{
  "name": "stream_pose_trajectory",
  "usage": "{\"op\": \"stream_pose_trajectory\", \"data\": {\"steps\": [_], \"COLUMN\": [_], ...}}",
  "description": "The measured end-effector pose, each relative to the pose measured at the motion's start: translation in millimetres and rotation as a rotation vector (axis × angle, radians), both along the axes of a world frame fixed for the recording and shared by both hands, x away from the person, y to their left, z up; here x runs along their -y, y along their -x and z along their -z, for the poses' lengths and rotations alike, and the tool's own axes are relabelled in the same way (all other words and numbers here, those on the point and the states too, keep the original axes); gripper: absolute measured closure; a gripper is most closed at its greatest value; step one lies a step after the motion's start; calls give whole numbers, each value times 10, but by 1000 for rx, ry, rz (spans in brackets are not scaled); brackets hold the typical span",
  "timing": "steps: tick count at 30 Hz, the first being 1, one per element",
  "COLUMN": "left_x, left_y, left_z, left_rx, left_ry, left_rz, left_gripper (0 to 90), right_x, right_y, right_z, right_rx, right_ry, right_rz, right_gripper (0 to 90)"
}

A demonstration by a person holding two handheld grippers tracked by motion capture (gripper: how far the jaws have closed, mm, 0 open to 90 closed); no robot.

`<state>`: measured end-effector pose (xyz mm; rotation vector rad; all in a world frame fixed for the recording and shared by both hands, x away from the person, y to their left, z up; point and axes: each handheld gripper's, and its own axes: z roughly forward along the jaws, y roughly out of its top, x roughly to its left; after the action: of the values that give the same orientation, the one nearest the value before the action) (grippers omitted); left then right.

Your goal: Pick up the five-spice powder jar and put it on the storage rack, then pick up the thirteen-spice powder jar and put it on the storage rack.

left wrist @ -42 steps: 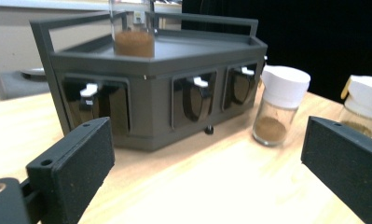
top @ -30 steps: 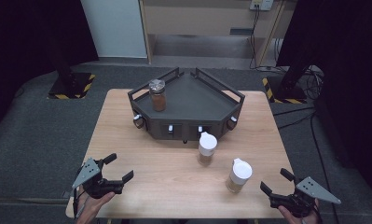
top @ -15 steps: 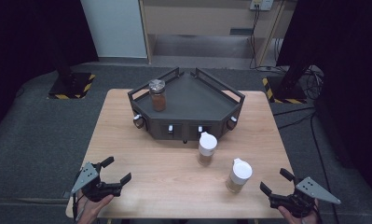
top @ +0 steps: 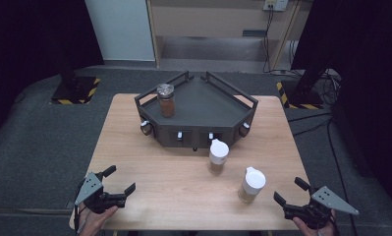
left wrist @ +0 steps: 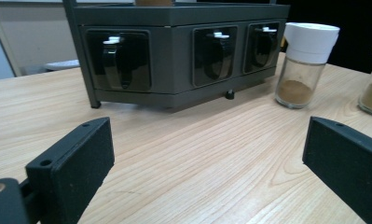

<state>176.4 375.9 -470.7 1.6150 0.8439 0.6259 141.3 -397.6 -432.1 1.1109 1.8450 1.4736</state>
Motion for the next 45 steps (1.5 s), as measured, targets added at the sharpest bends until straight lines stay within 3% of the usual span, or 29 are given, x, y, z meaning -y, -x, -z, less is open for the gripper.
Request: {"op": "stream_pose_trajectory", "data": {"steps": [10, 31, 40, 45], "left_x": [27, 33, 31, 29], "left_y": [-7, -16, -25, -29], "left_z": [-15, -25, -27, -24], "left_rx": [5, 0, -8, -11], "left_ry": [-28, -33, -33, -31], "left_rz": [16, 30, 34, 34], "left_gripper": [8, 8, 8, 8], "right_x": [2, -10, -41, -103], "right_y": [-1, -8, -30, -44], "right_z": [3, -12, -82, -206], "right_rx": [1, -17, -32, -24], "right_ry": [-1, -14, -44, -34], "right_rz": [-2, 17, 32, 29], "right_gripper": [41, 38, 35, 34]}}
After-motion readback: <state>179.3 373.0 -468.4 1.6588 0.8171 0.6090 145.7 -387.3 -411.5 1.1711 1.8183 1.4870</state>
